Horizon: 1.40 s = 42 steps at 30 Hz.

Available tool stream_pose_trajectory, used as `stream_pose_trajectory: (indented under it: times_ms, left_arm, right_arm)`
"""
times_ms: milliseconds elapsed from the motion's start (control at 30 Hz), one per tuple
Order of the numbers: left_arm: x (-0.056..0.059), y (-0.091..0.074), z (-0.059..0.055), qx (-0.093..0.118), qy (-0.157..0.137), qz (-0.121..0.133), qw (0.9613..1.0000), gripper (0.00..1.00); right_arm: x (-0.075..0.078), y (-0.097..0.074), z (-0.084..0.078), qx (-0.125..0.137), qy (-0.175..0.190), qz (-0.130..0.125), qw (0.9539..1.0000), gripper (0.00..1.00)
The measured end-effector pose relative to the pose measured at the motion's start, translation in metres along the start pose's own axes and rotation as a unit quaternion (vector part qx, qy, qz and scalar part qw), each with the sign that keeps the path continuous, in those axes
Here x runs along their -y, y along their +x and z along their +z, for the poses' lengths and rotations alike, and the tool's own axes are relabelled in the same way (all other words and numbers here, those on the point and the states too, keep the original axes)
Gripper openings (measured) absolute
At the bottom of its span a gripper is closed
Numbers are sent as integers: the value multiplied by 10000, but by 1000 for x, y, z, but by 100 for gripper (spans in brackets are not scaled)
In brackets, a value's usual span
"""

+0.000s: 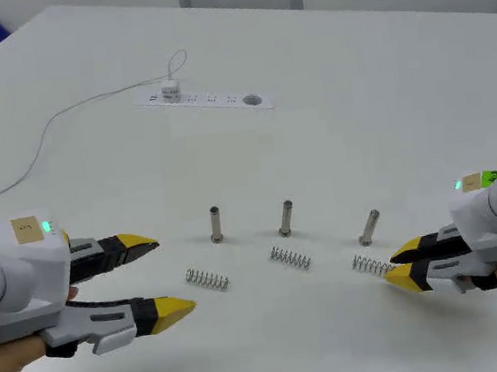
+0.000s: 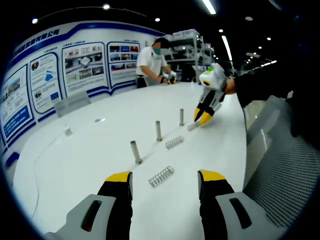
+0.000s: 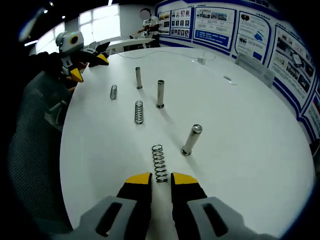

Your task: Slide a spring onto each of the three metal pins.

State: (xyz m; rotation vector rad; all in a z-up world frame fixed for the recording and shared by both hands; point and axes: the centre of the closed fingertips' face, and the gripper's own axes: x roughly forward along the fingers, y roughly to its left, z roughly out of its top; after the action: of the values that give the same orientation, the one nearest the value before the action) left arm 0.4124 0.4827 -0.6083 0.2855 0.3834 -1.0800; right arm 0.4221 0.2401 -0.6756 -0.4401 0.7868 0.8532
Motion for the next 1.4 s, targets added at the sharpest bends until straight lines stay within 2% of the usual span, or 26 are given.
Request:
stream_pose_trajectory:
  times_ms: [267, 500, 600, 833, 1000, 1167, 1400]
  left_arm:
    - [2, 0, 1, -38, 31, -25, 10000, 54]
    - [4, 1, 4, -47, 68, -70, 9999, 54]
    - [5, 1, 3, -71, 90, -91, 9999, 54]
    - [6, 2, 3, -108, 133, -127, 9998, 53]
    - [13, 6, 3, -181, 265, -285, 9991, 53]
    - [20, 14, 9, -241, 469, -503, 9973, 53]
    - [29, 31, 18, -332, 769, -851, 9928, 53]
  right_arm:
    - [0, 4, -5, -252, -345, 278, 9987, 15]
    - [-1, 6, -2, -368, -569, 468, 9966, 15]
    - [-2, 8, -3, -427, -603, 546, 9958, 13]
    - [0, 10, -3, -473, -577, 546, 9957, 12]
    - [-1, 8, -1, -432, -487, 537, 9964, 11]
    - [-8, 4, 4, -437, -521, 556, 9961, 11]
    - [-19, 0, 19, -383, -643, 606, 9953, 11]
